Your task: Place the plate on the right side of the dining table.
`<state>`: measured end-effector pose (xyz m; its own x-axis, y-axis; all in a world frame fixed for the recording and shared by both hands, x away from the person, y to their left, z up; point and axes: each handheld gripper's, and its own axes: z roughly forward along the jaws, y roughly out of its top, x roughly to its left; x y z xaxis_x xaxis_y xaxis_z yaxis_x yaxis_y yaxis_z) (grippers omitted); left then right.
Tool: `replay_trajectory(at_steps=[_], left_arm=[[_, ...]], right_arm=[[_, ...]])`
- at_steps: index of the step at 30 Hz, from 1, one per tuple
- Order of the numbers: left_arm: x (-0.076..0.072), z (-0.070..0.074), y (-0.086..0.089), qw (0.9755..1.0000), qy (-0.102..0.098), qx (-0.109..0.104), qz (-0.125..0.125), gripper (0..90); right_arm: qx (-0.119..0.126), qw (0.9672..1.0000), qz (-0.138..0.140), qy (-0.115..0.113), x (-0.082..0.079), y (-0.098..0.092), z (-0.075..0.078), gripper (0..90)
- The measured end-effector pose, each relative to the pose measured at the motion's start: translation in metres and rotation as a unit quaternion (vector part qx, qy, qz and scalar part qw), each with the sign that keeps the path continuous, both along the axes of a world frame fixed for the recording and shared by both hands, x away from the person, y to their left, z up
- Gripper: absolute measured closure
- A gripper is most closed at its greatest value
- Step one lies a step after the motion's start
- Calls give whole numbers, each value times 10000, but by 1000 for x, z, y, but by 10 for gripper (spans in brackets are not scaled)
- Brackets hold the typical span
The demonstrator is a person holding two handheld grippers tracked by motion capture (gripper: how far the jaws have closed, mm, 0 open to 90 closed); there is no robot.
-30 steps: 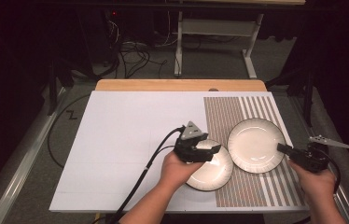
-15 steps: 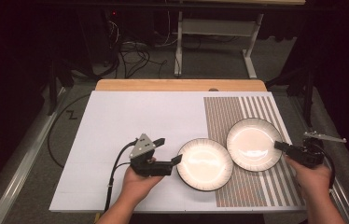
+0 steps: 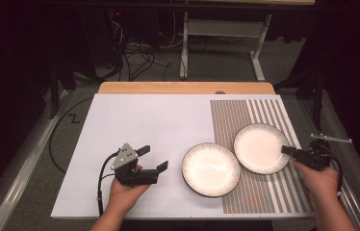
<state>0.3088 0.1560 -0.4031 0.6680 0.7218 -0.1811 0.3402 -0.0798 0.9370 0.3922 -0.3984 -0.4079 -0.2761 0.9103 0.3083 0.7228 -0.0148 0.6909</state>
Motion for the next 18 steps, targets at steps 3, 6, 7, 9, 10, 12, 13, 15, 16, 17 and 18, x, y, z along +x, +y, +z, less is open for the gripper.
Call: replay_trajectory(at_steps=[3,6,7,9,10,12,13,15,16,17,18], left_arm=[[0,0,1,10000,-21,-21,2,134],[0,0,2,10000,-11,-45,20,134],[0,0,2,10000,-5,-52,23,134],[1,0,2,10000,3,-43,27,135],[1,0,2,10000,1,-42,31,136],[1,-1,2,10000,-1,-41,27,135],[2,-1,2,10000,3,-45,21,136],[2,-1,2,10000,23,-28,21,137],[2,-2,2,10000,25,-27,27,137],[3,-2,2,10000,23,-28,33,137],[3,-2,2,10000,26,-25,37,137]], right_arm=[[12,10000,-29,70,2,0,-2,805],[33,9999,-64,124,5,0,-4,802],[32,9999,-70,135,6,-1,-5,801],[36,9998,-86,168,7,-1,-6,799],[37,9998,-105,171,8,0,-7,797],[16,9997,-120,188,9,0,-8,793],[-6,9997,-138,204,9,0,-9,789],[-122,9995,-173,214,10,1,-11,789],[-122,9995,-180,213,10,1,-11,791],[-123,9996,-175,204,10,1,-11,790],[-154,9996,-170,177,10,1,-11,788]])
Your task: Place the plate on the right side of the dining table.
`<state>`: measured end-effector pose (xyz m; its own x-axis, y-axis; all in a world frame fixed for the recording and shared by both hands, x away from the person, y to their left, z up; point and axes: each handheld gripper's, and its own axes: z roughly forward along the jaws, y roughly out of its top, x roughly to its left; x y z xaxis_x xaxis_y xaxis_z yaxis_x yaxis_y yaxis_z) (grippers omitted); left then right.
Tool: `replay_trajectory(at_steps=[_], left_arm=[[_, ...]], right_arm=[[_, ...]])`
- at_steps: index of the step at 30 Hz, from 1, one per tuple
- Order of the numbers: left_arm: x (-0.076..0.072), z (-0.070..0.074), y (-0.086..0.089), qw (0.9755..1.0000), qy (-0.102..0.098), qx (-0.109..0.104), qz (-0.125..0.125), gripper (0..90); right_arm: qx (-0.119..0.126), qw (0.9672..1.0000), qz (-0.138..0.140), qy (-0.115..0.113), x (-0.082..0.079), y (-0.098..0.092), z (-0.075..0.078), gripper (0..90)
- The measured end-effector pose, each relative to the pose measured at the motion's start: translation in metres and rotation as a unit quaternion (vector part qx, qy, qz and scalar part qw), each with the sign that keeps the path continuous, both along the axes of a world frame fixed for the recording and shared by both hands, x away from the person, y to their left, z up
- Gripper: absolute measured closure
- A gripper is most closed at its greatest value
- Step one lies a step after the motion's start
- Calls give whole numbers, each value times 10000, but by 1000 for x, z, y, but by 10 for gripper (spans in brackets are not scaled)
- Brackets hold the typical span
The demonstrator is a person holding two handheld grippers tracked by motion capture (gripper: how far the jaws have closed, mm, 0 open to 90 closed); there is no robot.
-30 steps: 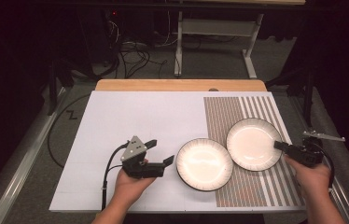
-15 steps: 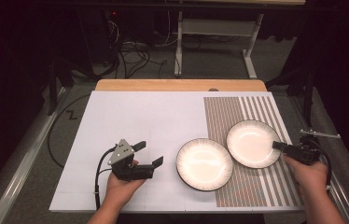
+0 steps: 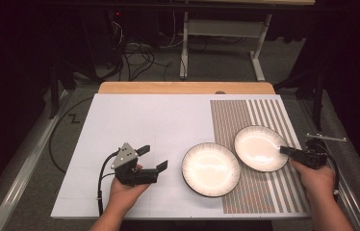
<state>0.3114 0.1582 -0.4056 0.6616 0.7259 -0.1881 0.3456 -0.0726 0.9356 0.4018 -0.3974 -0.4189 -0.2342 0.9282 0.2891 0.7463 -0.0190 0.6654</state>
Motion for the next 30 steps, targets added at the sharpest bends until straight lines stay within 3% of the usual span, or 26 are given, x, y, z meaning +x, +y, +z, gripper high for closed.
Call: replay_trajectory(at_steps=[3,6,12,17,23,30], left_arm=[[0,0,1,10000,-16,-13,32,136],[-1,1,2,10000,-35,-11,44,137],[0,0,4,9999,-53,27,117,139],[1,-1,7,9998,-59,34,195,137],[1,0,12,9996,-84,23,265,134],[0,2,20,9993,-123,-44,360,127]], right_arm=[[-114,9999,47,-16,0,2,1,755],[-144,9998,63,-85,-3,2,3,666],[-260,9985,108,-462,-14,3,12,518],[-360,9947,223,-938,-32,8,22,405],[-590,9874,300,-1439,-52,21,29,294],[-634,9804,537,-1785,-66,40,37,161]])
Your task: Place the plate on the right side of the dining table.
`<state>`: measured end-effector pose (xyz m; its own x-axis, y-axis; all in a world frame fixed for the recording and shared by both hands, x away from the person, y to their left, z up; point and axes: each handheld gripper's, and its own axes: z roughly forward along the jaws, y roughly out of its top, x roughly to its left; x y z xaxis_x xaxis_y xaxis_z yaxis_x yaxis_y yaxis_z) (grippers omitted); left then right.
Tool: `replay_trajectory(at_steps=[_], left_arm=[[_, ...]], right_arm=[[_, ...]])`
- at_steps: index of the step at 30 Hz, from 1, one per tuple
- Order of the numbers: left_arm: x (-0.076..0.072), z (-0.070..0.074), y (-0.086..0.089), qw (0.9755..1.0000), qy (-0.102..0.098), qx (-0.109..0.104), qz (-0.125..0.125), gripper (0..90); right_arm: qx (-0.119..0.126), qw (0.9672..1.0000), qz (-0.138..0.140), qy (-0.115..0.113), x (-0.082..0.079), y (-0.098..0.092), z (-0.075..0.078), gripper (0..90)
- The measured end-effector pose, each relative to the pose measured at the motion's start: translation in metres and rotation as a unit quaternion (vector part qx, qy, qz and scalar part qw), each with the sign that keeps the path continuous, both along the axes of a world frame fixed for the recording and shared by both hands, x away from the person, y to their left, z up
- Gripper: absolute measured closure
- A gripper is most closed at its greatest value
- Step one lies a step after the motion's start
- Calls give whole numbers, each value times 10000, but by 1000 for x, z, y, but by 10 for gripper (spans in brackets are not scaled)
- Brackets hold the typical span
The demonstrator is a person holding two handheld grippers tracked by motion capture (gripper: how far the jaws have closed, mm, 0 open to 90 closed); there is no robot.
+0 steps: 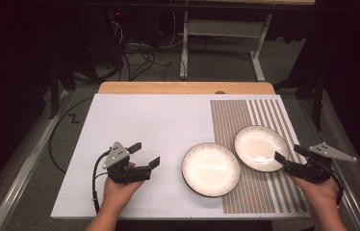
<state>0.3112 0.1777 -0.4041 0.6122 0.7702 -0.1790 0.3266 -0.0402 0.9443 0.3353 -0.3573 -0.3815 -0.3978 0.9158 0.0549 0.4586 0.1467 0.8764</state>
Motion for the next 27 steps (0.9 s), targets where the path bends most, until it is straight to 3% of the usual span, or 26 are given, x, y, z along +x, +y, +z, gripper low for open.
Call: replay_trajectory(at_steps=[10,18,21,24,27], left_arm=[[-2,2,8,10000,-30,-12,64,63],[-5,4,6,9997,-148,196,57,0],[-6,4,5,9997,-169,192,41,0],[-7,4,3,9996,-206,199,51,0],[-8,3,1,9993,-288,213,92,1]], right_arm=[[83,9978,540,-382,-12,51,11,10],[-30,9935,974,-596,-17,97,14,10],[72,9922,1027,-702,-22,103,10,9],[-67,9914,1103,-702,-27,104,6,9],[-19,9911,1091,-757,-30,100,5,9]])
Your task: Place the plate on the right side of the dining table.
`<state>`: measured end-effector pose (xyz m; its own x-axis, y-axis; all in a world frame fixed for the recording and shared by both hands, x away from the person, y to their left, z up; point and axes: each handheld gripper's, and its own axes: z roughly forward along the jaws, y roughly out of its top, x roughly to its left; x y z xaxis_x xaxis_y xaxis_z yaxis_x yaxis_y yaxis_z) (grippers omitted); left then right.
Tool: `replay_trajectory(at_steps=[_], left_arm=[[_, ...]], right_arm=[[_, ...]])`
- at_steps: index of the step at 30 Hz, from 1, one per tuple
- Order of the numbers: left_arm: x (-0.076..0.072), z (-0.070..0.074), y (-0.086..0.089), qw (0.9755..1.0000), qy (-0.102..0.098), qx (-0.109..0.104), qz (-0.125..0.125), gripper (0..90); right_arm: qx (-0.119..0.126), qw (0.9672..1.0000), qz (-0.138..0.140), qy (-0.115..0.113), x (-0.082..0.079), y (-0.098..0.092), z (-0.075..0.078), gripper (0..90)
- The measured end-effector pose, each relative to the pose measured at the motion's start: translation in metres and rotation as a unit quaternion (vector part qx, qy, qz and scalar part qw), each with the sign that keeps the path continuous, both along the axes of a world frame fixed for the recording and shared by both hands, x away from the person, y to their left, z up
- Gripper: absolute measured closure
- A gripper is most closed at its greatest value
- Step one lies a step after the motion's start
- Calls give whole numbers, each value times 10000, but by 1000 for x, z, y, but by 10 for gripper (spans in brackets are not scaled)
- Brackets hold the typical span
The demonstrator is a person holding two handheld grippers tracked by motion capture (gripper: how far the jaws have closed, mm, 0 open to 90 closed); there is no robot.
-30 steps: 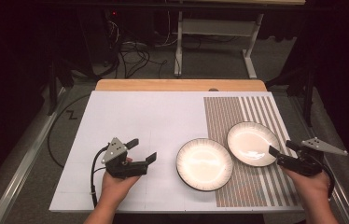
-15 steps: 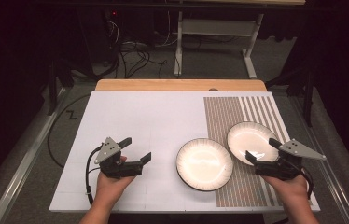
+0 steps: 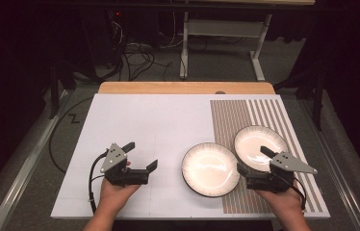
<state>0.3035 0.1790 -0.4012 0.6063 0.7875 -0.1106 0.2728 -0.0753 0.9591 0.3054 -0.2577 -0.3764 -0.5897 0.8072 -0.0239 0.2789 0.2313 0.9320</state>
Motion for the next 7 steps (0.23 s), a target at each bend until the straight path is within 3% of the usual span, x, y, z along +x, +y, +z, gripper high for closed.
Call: replay_trajectory(at_steps=[4,7], left_arm=[[-1,-2,-2,9999,5,-129,30,7],[-1,-4,-5,10000,-1,-85,30,7]], right_arm=[[29,10000,-25,-21,0,-4,0,10],[27,10000,-9,-26,-1,-5,0,9]])
